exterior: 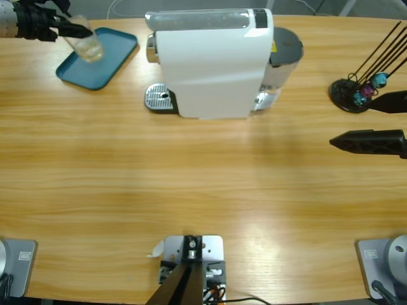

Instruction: Pour coffee

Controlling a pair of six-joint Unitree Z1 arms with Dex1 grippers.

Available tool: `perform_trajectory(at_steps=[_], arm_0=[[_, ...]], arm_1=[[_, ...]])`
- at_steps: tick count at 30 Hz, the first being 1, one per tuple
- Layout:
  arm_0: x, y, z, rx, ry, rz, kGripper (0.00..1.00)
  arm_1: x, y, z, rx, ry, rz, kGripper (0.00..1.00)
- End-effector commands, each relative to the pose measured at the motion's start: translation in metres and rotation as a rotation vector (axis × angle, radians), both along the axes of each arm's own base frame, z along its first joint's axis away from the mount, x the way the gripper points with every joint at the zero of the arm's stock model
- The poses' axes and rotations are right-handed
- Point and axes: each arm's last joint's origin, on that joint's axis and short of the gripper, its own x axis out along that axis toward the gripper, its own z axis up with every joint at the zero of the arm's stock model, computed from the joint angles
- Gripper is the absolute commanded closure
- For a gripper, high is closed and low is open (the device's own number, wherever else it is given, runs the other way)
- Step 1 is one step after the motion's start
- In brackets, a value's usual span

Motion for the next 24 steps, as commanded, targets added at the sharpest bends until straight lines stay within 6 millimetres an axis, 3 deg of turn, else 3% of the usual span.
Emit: perform_trajectory(at_steps=[1,13,17,24], arm_0=[[0.048,0.002,-0.036,-0.028,0.032,0.073,1.000],[0.044,-0.008,-0.059,0.028,0.088,0.097,1.000],[0.042,-0.018,-0.061,0.042,0.093,0.091,1.000],[0.038,-0.018,-0.066,0.066,0.116,0.123,1.000]], arm_1=[[-0.002,-0.001,-0.003,-0.016,0.009,0.002,0.000],[0.001,0.001,-0.010,-0.031,0.025,-0.002,0.000],[0.002,0.001,-0.012,-0.034,0.029,-0.003,0.000],[0.001,0.001,-0.017,-0.036,0.032,-0.002,0.000]])
